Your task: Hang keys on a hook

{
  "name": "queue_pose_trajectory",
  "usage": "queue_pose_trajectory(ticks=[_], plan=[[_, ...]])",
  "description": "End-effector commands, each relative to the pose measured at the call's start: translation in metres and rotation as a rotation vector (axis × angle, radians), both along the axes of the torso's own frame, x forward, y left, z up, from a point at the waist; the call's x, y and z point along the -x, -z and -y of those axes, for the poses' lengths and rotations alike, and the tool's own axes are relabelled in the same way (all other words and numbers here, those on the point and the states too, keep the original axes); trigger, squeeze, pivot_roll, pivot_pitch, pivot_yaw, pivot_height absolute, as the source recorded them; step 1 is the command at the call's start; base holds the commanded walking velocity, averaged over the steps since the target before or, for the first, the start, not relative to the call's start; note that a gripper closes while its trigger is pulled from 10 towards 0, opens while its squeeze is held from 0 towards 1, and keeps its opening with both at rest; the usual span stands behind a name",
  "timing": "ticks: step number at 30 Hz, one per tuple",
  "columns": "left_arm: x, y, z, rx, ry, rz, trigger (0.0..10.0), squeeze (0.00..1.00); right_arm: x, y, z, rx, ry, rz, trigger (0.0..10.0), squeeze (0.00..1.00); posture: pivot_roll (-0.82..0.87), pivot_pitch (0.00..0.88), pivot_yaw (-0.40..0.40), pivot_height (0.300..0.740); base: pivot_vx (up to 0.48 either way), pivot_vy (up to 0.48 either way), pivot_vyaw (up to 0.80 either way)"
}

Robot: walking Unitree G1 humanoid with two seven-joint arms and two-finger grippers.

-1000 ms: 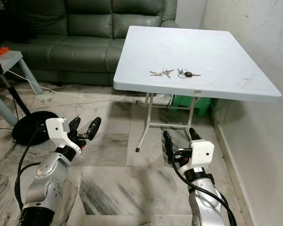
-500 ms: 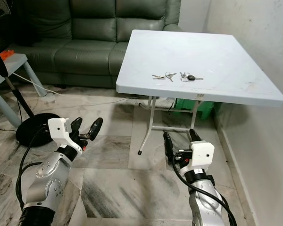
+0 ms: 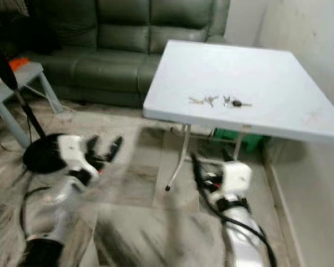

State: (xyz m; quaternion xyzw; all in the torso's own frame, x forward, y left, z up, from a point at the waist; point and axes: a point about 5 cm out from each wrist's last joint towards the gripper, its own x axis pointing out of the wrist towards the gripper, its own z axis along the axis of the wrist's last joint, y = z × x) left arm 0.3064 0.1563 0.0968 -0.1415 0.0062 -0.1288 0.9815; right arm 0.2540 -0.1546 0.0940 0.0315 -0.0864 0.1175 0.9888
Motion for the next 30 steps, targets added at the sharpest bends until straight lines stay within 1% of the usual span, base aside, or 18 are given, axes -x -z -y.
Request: queue_pose_trajectory(ticks=[1, 30], plan=[[-0.0027, -0.0047, 0.0154, 0.000, 0.049, 0.017, 10.0, 0.00, 0.0007, 0.0007, 0.0124, 0.013, 0.035, -0.005, 10.0, 0.00, -0.04, 0.000, -0.021, 0.740, 0.311, 0.000, 0.00], [-0.0058, -0.0050, 0.0176, -0.001, 0.048, 0.021, 10.0, 0.00, -0.0015, -0.0003, 0.0134, 0.019, 0.027, 0.000, 10.0, 0.00, -0.04, 0.000, -0.030, 0.740, 0.314, 0.000, 0.00]])
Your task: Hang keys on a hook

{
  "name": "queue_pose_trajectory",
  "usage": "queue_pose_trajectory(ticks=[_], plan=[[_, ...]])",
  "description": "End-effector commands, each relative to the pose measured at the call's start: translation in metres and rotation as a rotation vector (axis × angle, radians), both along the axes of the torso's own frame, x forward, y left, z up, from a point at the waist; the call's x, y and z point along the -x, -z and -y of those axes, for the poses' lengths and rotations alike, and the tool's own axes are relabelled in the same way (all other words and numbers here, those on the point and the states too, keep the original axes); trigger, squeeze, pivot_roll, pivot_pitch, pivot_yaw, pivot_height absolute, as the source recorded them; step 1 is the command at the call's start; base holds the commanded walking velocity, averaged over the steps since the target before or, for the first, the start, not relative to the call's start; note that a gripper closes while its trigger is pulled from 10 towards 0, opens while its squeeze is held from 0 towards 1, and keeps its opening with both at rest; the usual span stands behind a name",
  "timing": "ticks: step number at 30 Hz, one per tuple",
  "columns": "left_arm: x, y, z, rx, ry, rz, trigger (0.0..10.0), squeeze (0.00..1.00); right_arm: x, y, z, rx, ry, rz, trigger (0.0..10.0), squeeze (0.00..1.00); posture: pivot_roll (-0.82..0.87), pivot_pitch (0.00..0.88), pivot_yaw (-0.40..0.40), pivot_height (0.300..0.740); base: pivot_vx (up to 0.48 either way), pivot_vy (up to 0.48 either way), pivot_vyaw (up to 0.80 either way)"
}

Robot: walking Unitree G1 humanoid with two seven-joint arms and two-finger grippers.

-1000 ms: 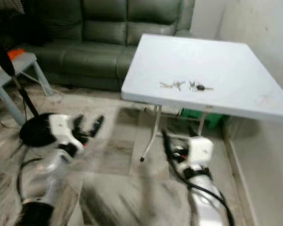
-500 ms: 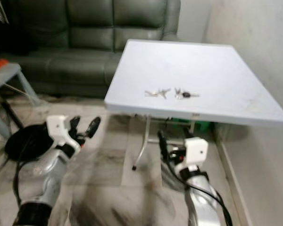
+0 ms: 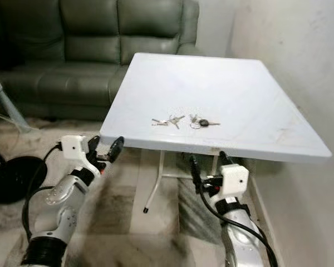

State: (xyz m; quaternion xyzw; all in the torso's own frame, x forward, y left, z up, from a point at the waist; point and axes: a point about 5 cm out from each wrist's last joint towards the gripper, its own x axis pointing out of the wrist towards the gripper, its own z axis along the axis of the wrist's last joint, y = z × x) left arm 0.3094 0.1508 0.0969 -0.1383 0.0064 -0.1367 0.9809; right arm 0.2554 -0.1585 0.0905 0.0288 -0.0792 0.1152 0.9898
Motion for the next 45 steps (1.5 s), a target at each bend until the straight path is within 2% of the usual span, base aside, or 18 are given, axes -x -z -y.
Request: queue_pose_trajectory(ticks=[1, 34, 45], plan=[[-0.003, -0.005, 0.012, 0.006, 0.032, 0.018, 10.0, 0.00, 0.000, -0.004, 0.010, 0.013, 0.022, 0.014, 10.0, 0.00, -0.04, 0.000, -0.030, 0.740, 0.326, 0.000, 0.00], [-0.001, -0.002, 0.016, 0.023, 0.011, 0.008, 10.0, 0.00, -0.001, -0.005, 0.009, 0.037, -0.012, 0.007, 10.0, 0.00, -0.04, 0.000, -0.048, 0.740, 0.298, 0.000, 0.00], [0.001, 0.000, 0.027, 0.012, 0.041, 0.005, 10.0, 0.00, -0.017, -0.013, 0.022, 0.098, -0.061, 0.012, 10.0, 0.00, -0.03, 0.000, -0.053, 0.740, 0.000, 0.000, 0.00]])
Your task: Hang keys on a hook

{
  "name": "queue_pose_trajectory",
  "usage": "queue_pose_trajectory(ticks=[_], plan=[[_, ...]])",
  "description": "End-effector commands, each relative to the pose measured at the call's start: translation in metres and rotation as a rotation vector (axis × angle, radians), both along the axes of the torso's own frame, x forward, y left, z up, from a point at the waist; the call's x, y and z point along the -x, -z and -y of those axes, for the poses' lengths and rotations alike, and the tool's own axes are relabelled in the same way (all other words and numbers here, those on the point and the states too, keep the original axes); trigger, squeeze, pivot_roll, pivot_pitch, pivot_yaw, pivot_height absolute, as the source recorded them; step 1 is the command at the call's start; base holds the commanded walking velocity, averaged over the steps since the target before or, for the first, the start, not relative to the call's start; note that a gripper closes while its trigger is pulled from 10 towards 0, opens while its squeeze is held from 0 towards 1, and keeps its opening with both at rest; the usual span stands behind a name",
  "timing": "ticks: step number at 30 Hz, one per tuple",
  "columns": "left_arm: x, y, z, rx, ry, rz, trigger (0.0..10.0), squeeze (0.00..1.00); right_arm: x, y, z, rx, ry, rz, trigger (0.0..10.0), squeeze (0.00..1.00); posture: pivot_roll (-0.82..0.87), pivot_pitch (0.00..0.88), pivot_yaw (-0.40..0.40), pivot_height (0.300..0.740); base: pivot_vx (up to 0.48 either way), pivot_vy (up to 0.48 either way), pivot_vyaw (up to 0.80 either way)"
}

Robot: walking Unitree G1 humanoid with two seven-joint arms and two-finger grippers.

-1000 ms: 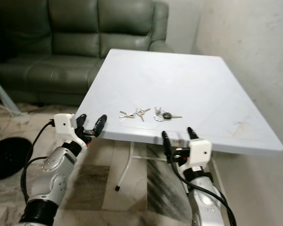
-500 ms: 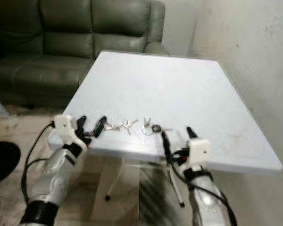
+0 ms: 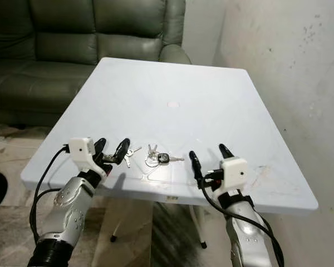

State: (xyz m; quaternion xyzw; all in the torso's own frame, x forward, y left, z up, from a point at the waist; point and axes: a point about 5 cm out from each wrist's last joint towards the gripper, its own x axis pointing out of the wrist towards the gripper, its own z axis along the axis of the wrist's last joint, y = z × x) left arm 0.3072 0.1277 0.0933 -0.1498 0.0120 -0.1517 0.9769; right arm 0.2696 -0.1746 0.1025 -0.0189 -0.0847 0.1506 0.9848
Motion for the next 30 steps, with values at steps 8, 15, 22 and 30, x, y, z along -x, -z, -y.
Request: queue_pose_trajectory(ticks=[8, 15, 22, 30], plan=[[0.002, -0.005, 0.010, -0.025, 0.044, 0.027, 10.0, 0.00, -0.018, -0.008, 0.013, 0.036, -0.039, -0.013, 10.0, 0.00, -0.02, 0.000, -0.064, 0.740, 0.000, 0.000, 0.00], [0.007, -0.004, 0.015, -0.040, 0.075, 0.030, 10.0, 0.00, -0.031, -0.012, 0.006, 0.051, -0.156, -0.032, 10.0, 0.00, -0.01, 0.000, -0.071, 0.740, 0.000, 0.000, 0.00], [0.019, -0.003, 0.030, -0.055, 0.186, 0.033, 10.0, 0.00, -0.046, -0.016, 0.000, 0.067, -0.250, -0.055, 10.0, 0.00, -0.01, 0.008, -0.075, 0.740, 0.000, 0.000, 0.00], [0.036, 0.003, 0.039, -0.047, 0.237, 0.004, 10.0, 0.00, -0.063, -0.024, -0.005, 0.144, -0.360, -0.082, 10.0, 0.00, 0.02, 0.049, -0.098, 0.740, 0.000, 0.000, 0.00]])
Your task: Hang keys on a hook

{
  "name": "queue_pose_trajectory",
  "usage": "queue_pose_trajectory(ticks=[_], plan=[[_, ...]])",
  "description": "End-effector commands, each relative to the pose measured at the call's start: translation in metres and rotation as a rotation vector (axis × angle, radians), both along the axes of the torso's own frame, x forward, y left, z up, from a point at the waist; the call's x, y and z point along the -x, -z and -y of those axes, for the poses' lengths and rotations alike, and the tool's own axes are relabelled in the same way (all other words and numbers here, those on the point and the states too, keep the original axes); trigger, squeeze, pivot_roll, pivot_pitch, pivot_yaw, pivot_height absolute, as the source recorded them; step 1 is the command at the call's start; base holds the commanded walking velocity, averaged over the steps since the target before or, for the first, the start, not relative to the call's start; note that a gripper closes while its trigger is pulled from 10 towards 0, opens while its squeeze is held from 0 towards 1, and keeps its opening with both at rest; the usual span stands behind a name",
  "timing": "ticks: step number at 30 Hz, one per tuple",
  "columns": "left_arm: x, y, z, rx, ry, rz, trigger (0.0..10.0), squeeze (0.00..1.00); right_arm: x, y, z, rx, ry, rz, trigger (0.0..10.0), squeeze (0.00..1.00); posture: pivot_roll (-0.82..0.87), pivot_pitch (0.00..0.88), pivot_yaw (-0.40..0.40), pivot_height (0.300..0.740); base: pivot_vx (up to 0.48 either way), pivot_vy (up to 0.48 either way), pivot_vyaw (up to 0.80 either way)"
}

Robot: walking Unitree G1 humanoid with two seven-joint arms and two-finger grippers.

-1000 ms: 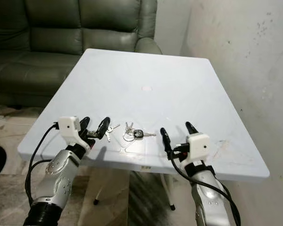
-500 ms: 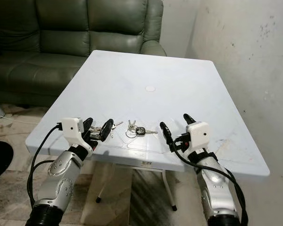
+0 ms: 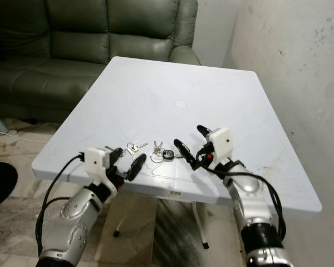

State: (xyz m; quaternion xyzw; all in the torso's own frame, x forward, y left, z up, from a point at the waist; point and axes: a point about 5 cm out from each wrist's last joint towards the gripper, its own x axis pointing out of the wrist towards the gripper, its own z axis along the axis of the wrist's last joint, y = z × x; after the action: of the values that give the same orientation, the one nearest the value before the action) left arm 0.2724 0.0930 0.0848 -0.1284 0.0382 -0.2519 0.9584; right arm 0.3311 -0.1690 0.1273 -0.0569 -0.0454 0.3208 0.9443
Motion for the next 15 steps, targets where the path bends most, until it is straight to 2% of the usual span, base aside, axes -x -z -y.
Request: queue_pose_trajectory(ticks=[1, 7, 12, 15], plan=[[0.007, -0.005, 0.007, -0.010, 0.037, 0.016, 10.0, 0.00, -0.004, 0.000, -0.003, 0.039, -0.054, -0.019, 10.0, 0.00, 0.03, 0.060, -0.106, 0.740, 0.000, 0.000, 0.00], [0.017, -0.004, 0.009, -0.012, 0.035, -0.002, 10.0, 0.00, -0.012, 0.002, -0.010, 0.097, -0.097, -0.033, 10.0, 0.00, 0.04, 0.093, -0.123, 0.740, 0.000, 0.000, 0.00], [0.026, -0.004, 0.009, -0.009, 0.025, -0.018, 10.0, 0.00, -0.015, 0.004, -0.016, 0.105, -0.128, -0.059, 10.0, 0.00, 0.05, 0.116, -0.135, 0.740, 0.000, 0.000, 0.00], [0.030, -0.004, 0.007, -0.014, 0.014, -0.025, 10.0, 0.00, -0.016, 0.007, -0.025, 0.123, -0.164, -0.064, 10.0, 0.00, 0.06, 0.122, -0.140, 0.740, 0.000, 0.000, 0.00]])
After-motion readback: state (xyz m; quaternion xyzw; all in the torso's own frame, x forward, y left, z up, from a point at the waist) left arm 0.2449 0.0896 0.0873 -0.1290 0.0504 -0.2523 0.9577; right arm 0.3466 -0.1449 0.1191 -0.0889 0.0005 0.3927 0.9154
